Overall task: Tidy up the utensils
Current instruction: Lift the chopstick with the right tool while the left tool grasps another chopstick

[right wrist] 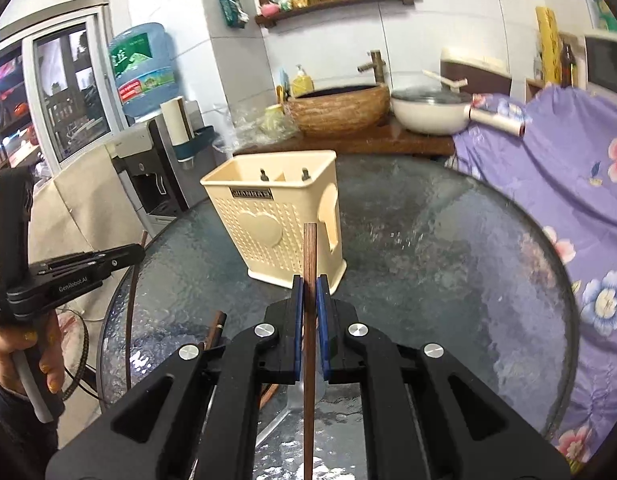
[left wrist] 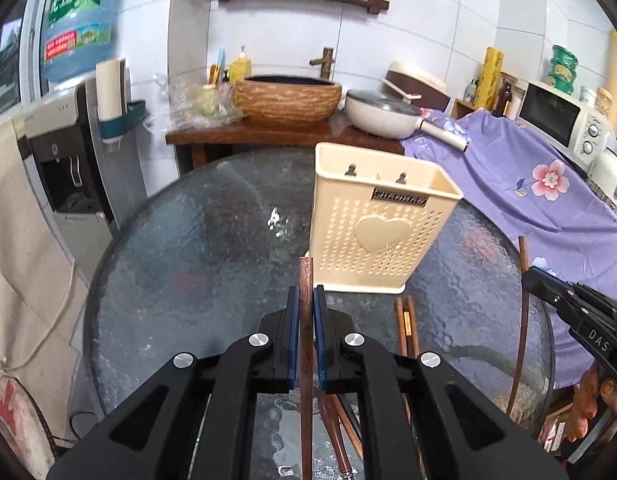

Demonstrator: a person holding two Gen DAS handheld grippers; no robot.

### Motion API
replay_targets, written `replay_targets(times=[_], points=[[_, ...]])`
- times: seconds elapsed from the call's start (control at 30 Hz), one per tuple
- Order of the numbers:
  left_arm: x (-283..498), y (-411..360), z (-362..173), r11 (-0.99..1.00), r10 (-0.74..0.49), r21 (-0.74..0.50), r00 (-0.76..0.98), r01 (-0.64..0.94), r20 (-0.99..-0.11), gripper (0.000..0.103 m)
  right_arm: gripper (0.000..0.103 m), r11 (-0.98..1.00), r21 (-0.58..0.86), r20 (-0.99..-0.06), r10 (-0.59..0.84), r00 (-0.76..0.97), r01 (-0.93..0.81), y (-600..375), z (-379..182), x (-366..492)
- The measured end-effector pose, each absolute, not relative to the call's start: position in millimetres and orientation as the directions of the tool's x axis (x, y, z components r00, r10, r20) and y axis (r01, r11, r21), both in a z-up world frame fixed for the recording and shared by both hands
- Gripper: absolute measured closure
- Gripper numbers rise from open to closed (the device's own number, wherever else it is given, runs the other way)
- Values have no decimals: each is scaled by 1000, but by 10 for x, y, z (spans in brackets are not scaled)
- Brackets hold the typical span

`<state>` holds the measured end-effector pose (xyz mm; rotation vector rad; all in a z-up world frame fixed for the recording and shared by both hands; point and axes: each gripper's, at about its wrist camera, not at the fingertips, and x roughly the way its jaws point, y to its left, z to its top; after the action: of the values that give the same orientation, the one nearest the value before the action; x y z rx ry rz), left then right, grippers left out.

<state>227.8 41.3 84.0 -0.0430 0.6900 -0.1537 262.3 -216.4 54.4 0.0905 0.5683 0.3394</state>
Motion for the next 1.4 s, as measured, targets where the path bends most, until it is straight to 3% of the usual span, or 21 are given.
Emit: replay_targets(times=[0.17,0.47,1.1,1.4], points=[[2109,402,1055,991,-132,-47,814,128,-565,96,96,939,142,-476,343,810,-314,-2165,724,2474],[2053,434,1215,992,-119,-25,841,125,-527,96,96,944,66,-439,319,840,-324,-2075,930,2281],[2143,360,1538,989,-139,-31,873,141,-466,96,96,935,70,-407,345,846,-348,-2020,1190,2352],[2298,307,1993,982,-188,-77,889,171,-417,96,96,924,85,-384,376,843,-373,-1967,1587,2512]])
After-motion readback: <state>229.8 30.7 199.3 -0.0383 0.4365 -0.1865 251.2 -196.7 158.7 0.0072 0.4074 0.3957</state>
